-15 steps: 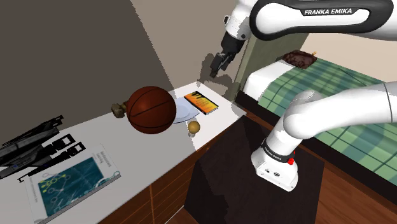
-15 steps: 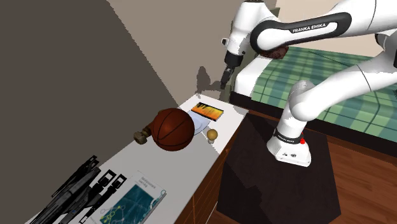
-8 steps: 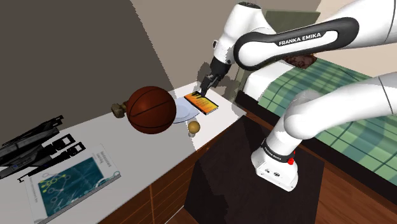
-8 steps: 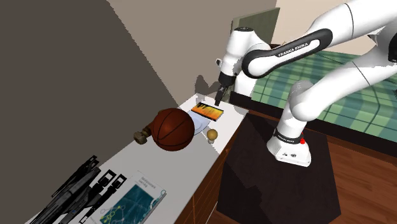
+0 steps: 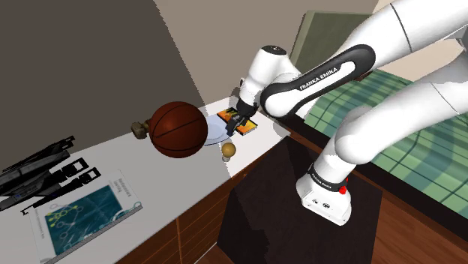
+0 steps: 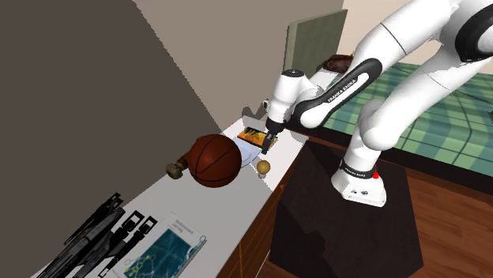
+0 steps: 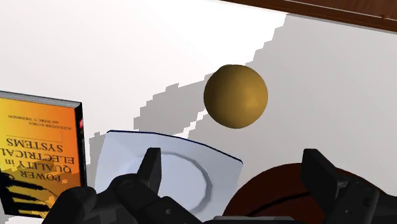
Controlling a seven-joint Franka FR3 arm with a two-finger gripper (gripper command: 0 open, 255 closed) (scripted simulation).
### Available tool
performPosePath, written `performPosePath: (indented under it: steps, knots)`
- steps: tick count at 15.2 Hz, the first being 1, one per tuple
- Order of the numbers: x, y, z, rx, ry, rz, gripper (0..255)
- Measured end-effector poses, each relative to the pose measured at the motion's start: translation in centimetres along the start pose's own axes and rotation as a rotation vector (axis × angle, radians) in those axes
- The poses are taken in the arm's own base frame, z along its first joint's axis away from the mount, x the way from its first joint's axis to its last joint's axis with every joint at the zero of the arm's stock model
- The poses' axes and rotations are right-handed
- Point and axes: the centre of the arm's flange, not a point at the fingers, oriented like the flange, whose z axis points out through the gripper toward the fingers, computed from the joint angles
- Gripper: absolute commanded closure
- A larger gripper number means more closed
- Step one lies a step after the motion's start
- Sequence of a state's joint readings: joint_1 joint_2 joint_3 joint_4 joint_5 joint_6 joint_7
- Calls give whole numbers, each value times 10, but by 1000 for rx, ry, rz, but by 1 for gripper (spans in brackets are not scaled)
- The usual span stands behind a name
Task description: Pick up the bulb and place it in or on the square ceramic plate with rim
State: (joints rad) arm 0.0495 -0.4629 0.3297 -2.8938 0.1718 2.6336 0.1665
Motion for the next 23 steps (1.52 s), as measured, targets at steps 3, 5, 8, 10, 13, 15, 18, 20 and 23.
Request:
performPosePath:
  steps: [3,5,8,10,13,15,18,20,23]
  knots:
    - [-2,-9,41,1,-2,8,0]
    - [-5,-15,61,2,-1,12,0]
    - [-5,-16,79,3,0,14,0]
    - [-6,-16,90,3,-1,15,0]
    - [-4,-16,102,4,0,15,0]
    - [-5,-16,104,5,0,14,0]
    - [-5,-17,104,6,0,13,0]
    - [-5,-17,104,6,0,13,255]
    - [-5,-17,104,6,1,13,255]
